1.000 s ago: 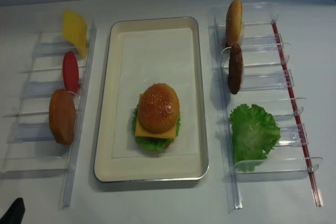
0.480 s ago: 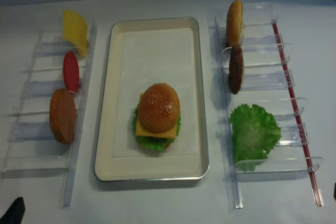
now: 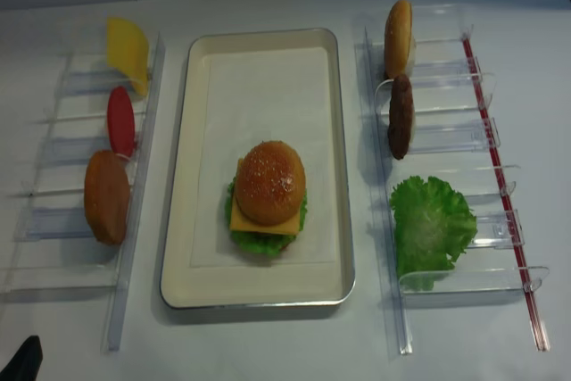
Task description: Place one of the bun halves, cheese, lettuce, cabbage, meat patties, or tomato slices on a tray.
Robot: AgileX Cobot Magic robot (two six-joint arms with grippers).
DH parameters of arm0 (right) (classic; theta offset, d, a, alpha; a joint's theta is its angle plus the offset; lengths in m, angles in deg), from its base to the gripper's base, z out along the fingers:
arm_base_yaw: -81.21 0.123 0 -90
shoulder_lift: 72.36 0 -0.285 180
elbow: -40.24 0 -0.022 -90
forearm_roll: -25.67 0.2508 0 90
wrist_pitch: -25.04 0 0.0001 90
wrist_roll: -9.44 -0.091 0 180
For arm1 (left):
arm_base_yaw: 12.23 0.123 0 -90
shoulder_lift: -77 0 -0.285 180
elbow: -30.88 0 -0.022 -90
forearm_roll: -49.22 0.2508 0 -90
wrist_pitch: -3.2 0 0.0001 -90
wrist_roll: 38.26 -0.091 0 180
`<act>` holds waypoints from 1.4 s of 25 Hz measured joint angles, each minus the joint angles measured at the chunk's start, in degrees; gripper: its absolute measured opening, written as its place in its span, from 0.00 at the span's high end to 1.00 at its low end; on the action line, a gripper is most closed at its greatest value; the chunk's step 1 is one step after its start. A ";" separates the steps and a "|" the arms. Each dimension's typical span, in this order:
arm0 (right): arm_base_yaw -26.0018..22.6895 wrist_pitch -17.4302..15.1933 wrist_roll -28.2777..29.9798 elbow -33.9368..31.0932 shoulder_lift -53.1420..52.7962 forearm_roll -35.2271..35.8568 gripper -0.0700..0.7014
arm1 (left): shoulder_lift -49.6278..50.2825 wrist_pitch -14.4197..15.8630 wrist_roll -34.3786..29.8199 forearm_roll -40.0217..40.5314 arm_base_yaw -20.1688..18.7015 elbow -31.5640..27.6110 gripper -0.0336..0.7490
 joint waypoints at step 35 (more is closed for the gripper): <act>0.05 0.83 -0.23 -0.51 0.00 -5.05 0.23 | 0.00 0.00 0.00 0.00 0.00 0.00 0.21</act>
